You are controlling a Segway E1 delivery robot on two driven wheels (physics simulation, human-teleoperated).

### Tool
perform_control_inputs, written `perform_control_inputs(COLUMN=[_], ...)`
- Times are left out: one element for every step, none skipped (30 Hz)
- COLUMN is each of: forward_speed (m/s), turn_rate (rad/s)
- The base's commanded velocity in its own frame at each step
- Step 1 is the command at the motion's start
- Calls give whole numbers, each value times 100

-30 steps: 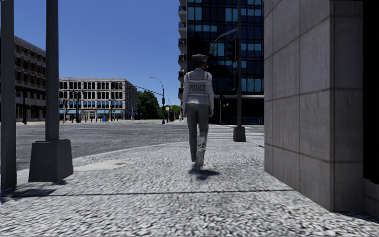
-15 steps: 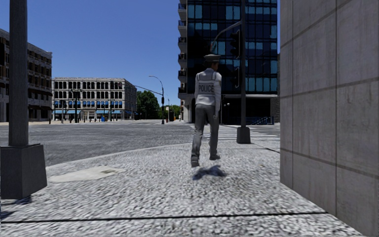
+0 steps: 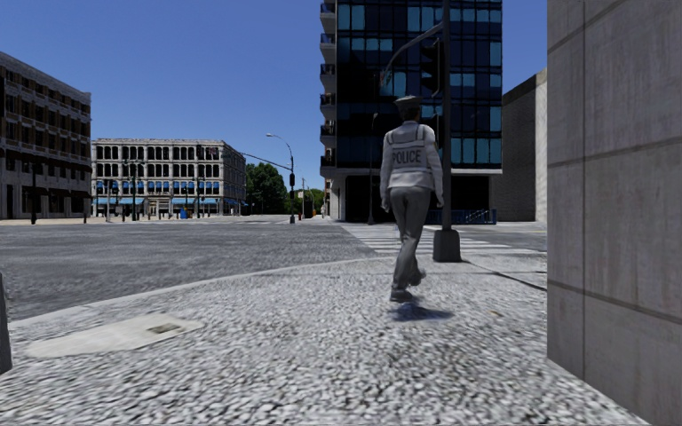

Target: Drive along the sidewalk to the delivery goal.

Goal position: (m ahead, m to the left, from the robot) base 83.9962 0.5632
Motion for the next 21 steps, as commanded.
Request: perform_control_inputs(forward_speed=[98, 98, 98, 98, 98, 98, 98, 98, 97, 97, 97, 97, 97, 96, 96, 96, 96, 96, 96, 96, 96], turn_rate=[0, 0, 0, 0, 0, 0, 0, 0, 0, 0, 0, 0, 0, 0, 0, 0, -4, -11, -20, -20, -22])
